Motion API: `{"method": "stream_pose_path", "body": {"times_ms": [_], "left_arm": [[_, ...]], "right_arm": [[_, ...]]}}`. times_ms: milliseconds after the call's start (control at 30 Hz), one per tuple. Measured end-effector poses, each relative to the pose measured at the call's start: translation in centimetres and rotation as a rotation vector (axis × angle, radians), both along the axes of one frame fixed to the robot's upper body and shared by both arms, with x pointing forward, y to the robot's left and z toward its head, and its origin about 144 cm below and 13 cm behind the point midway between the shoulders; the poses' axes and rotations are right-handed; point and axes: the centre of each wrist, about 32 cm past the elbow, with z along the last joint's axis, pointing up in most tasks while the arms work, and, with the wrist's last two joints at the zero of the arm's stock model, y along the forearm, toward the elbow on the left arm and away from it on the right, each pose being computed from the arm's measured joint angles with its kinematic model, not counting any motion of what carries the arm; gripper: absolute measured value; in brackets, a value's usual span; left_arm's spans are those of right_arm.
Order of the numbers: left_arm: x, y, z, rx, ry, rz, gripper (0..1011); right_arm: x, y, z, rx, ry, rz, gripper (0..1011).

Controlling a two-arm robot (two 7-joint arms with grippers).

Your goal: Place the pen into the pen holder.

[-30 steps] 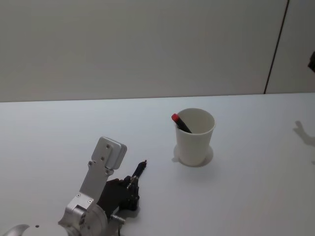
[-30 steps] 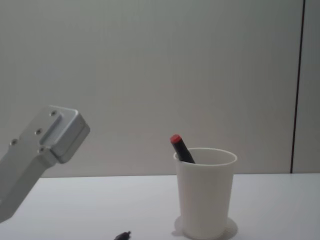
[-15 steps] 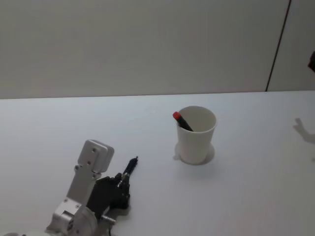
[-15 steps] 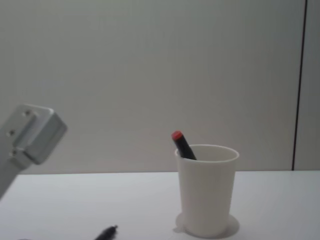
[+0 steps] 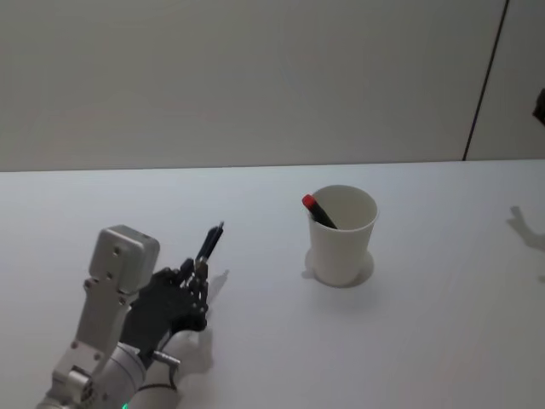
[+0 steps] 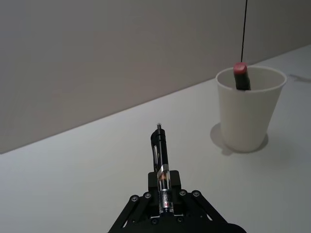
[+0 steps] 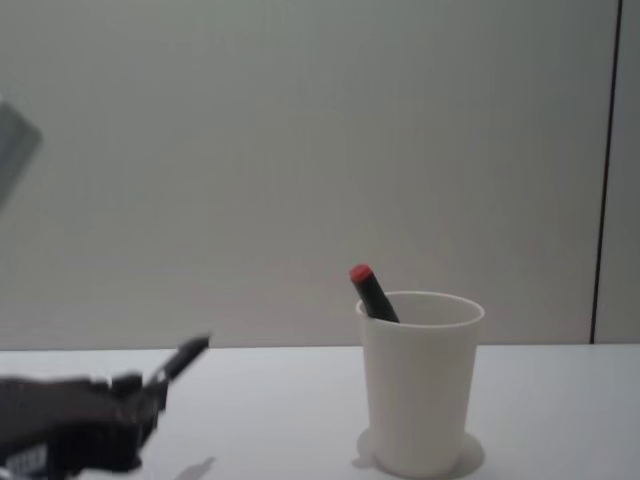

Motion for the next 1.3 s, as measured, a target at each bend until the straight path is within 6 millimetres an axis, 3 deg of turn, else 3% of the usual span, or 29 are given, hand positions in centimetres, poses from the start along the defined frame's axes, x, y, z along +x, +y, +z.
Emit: {"method": "stream_pose_path", "body": {"times_ms": [500, 1067, 1300], "left_arm": [[0.5, 1.1, 1.7, -0.100, -0.200, -0.123, 141], [6.6, 1.7, 4.8, -0.125, -0.383, -0.342, 141], [8.1, 1.7, 5.7, -0.120, -0.411, -0.389, 141]], "right_arm": [[0.0, 0.0, 0.0, 0.000, 0.000, 0.000, 1002], [0.0, 0.0, 0.0, 0.000, 0.000, 0.000, 1002], [0.0, 0.0, 0.0, 0.000, 0.000, 0.000, 1002]]}}
